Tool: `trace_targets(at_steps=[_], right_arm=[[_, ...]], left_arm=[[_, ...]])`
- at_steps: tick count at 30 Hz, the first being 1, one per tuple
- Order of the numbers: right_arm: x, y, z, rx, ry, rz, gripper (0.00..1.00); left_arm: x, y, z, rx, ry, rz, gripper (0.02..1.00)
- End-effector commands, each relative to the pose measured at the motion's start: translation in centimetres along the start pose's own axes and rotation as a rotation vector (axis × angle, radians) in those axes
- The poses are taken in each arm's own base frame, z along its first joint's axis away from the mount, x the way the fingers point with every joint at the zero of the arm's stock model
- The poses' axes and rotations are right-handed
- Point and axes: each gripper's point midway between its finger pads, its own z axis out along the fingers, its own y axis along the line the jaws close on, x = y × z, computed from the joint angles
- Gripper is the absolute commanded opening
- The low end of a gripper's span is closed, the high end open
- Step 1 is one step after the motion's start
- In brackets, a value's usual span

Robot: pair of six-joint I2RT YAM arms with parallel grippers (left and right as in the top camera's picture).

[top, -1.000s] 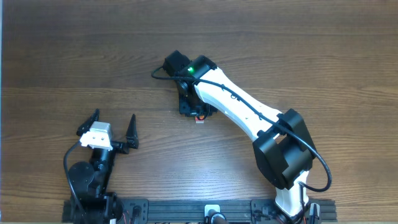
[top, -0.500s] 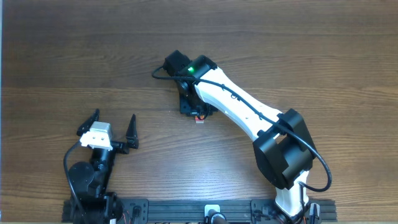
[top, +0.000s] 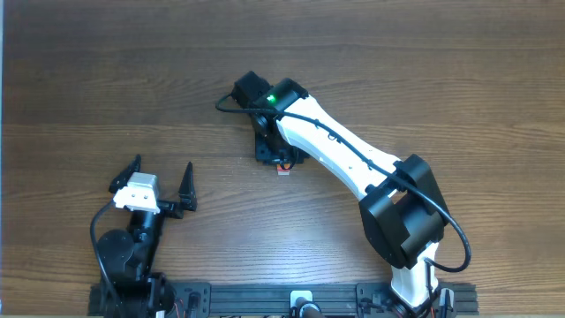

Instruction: Stack Cubes

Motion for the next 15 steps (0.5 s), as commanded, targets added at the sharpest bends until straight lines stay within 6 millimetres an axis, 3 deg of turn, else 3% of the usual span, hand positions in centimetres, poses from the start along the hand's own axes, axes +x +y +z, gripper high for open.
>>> trace_targets(at_steps=[1, 5, 10, 15], right_arm=[[-0.23, -0.54, -0.66, 0.003, -0.024, -0.001, 0.415], [-0.25, -0.54, -0.66, 0.003, -0.024, -0.001, 0.457], [-0.25, -0.53, -0.66, 0.003, -0.024, -0.002, 0.649], [-0.25, -0.53, -0.66, 0.003, -0.024, -0.023, 0.779]], left_arm=[[0.12, -0.04, -0.01, 0.001, 0.001, 0.015, 1.0], [0.11, -0.04, -0.01, 0.001, 0.0, 0.015, 0.998], [0.11, -0.04, -0.01, 0.001, 0.0, 0.015, 1.0], [0.11, -0.04, -0.01, 0.001, 0.0, 0.015, 1.0]])
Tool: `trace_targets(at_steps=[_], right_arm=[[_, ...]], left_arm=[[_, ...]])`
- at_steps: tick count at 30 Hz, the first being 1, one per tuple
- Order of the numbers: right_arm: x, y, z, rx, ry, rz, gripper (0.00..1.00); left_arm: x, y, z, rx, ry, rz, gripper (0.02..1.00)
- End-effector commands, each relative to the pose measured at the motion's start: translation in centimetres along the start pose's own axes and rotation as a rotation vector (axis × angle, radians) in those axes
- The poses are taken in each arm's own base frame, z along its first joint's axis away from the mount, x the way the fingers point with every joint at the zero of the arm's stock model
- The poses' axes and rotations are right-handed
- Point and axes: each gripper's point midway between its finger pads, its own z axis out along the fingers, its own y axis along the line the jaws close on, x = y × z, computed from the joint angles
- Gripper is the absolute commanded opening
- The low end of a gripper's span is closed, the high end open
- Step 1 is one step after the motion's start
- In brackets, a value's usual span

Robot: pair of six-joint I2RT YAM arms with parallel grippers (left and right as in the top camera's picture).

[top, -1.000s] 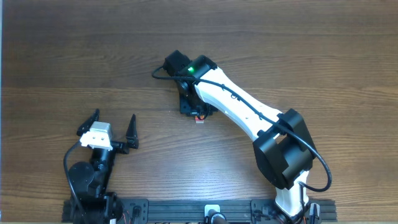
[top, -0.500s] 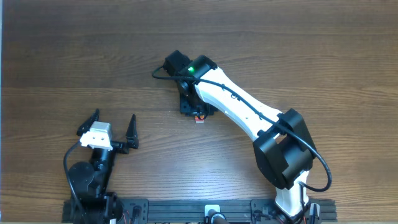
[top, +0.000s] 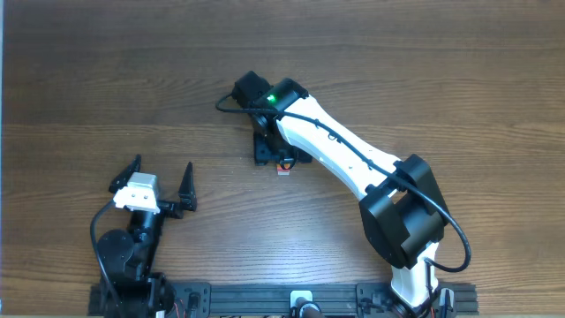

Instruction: Stack Cubes

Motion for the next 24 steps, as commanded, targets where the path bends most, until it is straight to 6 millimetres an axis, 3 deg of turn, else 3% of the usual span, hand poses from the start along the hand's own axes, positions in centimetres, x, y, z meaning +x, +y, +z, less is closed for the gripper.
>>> trace_targets(at_steps=[1, 6, 10, 18, 24], right_arm=[[-0.2, -0.5, -0.7, 0.004, -0.024, -0.021, 0.809], [-0.7, -0.6, -1.4, -0.004, -0.034, -0.017, 0.855], [-1.7, -0.3, -2.5, -0.022, -0.062, -0.04, 0.991], [-3.9, -0.3, -5.9, -0.037, -0.142, -0.058, 0.991], [-6.7, -0.6, -7.5, -0.043, -0.171, -0.066, 0.991]], left_arm=[[0.1, 0.0, 0.0, 0.001, 0.001, 0.015, 1.0], [0.1, 0.0, 0.0, 0.001, 0.0, 0.015, 0.998], [0.1, 0.0, 0.0, 0.001, 0.0, 0.015, 1.0], [0.1, 0.0, 0.0, 0.001, 0.001, 0.015, 1.0], [0.1, 0.0, 0.0, 0.001, 0.001, 0.015, 0.998]])
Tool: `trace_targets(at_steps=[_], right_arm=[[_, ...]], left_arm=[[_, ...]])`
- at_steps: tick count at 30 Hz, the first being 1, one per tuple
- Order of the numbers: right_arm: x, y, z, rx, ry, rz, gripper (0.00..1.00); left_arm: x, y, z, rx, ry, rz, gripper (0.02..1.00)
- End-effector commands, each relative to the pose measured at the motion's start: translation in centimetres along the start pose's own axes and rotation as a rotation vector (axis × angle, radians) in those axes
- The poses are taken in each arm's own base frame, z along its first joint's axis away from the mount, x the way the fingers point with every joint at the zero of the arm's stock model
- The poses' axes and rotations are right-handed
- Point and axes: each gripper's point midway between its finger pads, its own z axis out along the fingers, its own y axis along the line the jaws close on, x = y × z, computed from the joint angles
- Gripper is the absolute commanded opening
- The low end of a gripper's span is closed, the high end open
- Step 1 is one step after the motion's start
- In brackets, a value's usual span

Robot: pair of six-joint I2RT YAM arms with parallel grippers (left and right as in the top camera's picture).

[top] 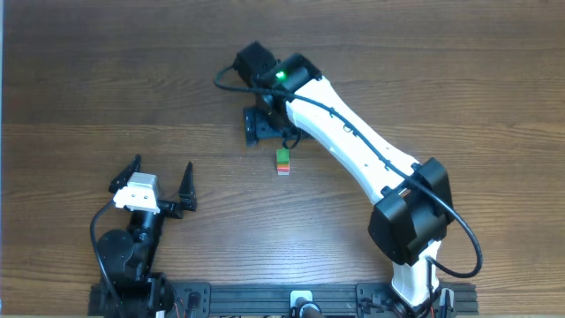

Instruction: Stack Cubes

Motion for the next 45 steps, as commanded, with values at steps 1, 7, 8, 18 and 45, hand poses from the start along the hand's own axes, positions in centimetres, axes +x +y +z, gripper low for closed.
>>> trace_targets(at_steps=[1, 7, 8, 18, 45], right_arm=[[-3.7, -0.7, -1.2, 0.005, -0.055, -0.01, 0.991], [-6.8, -1.2, 1.3, 0.028, -0.025, 0.0, 0.993], [-7.1, -1.3, 2.2, 0.036, -0.01, 0.005, 0.993], [-6.5, -2.1, 10.3, 0.035, 0.158, 0.034, 0.993], [-5.5, -1.6, 14.5, 0.011, 0.192, 0.056, 0.991]], left_arm=[[0.1, 0.0, 0.0, 0.001, 0.0, 0.015, 1.0], [0.1, 0.0, 0.0, 0.001, 0.0, 0.015, 1.0], [0.1, 0.0, 0.0, 0.001, 0.0, 0.015, 1.0], [0.1, 0.0, 0.0, 0.001, 0.0, 0.015, 1.0], [0.1, 0.0, 0.0, 0.001, 0.001, 0.015, 1.0]])
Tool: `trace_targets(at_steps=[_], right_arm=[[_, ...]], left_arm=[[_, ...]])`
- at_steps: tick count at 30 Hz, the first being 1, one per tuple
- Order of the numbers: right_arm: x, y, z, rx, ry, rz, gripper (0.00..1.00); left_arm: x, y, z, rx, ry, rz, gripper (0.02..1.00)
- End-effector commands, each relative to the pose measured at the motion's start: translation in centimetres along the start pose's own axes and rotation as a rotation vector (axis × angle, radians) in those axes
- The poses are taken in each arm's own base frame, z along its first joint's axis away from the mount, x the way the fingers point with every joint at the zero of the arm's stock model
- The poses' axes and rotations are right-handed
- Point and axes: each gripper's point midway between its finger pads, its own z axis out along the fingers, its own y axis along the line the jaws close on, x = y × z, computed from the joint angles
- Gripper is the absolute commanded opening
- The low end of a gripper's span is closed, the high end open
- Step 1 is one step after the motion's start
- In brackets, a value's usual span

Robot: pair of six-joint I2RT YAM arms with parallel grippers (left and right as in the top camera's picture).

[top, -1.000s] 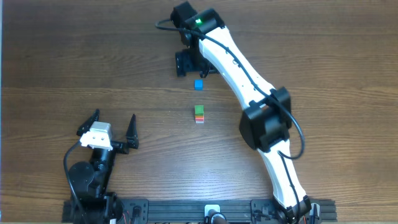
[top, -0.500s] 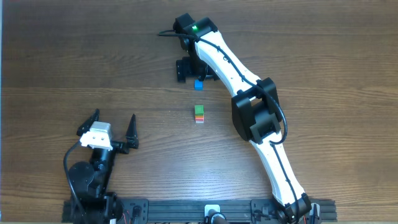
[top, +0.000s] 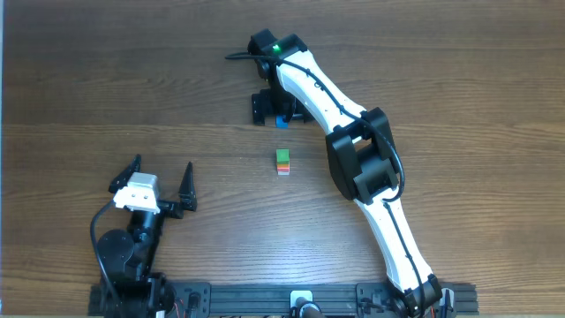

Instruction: Stack Cubes

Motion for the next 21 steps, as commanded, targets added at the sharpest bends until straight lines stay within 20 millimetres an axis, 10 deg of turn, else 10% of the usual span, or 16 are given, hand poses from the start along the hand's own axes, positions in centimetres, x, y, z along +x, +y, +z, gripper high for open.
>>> trace_targets(at_steps=[1, 21], right_arm=[[0.21, 0.15, 0.53, -0.007, 0.014, 0.028, 0.989], [0.06, 0.2, 0.72, -0.009, 0.008, 0.042, 0.724]], left_arm=[[0.11, -0.04, -0.01, 0.001, 0.0, 0.015, 1.0], [0.11, -0.04, -0.01, 0.001, 0.0, 0.015, 1.0]])
